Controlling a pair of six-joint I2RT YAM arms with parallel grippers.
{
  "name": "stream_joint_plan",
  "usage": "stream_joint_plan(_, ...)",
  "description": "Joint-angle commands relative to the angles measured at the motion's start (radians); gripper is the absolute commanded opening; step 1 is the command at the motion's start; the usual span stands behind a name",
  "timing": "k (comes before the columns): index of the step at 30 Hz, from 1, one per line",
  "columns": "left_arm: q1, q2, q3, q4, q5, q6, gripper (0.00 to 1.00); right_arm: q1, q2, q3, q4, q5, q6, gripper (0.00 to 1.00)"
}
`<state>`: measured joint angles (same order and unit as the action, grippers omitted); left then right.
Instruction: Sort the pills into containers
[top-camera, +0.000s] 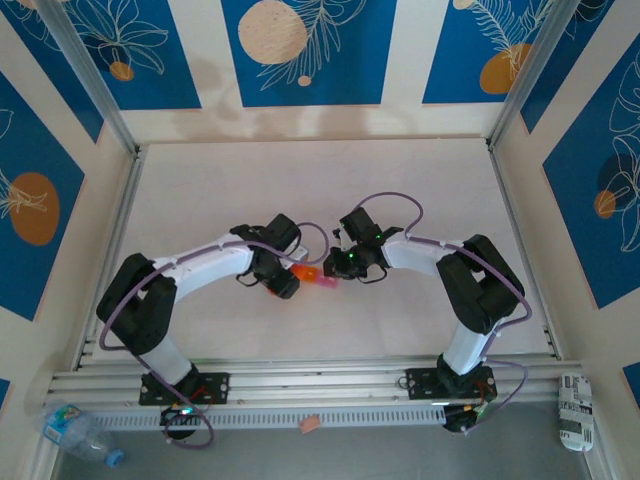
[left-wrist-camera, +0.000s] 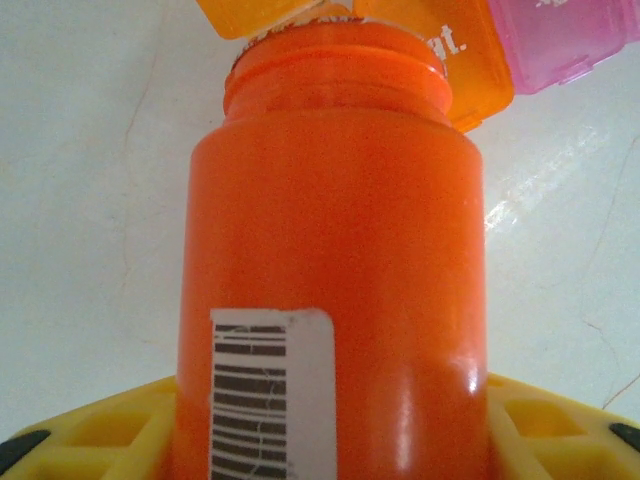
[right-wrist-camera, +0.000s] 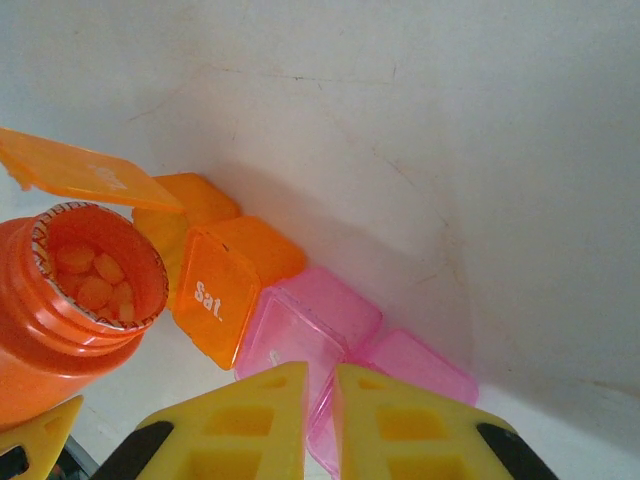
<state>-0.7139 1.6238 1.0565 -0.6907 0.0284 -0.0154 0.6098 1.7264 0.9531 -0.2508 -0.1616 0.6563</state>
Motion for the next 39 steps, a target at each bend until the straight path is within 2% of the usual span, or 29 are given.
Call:
stream_joint_plan(1, -0.008, -0.037, -0.043, 0.052, 0.005, 0.009, 0.0, 0.015, 0.037, -0.027, -0.048, 0.015, 0.002, 0.17)
stream_joint_plan(12, -0.003, -0.224, -0.213, 0.289, 0.028, 0.003, 0.0, 0.013, 0.037, -0.013, -0.06, 0.016, -0.001, 0.17)
stream_joint_plan(25, 0.004, -0.502, -0.465, 0.695, 0.034, -0.038, 0.0, 0.008, -0.003, 0.048, -0.097, 0.008, -0.024, 0.21)
stream_joint_plan(35, 0.007, -0.534, -0.473, 0.959, 0.0, -0.046, 0.0, -0.013, -0.09, 0.171, -0.187, 0.004, -0.036, 0.27)
stream_joint_plan(39, 0.011, -0.514, -0.462, 1.086, -0.005, -0.011, 0.0, -0.048, -0.122, 0.208, -0.24, 0.022, -0.047, 0.36)
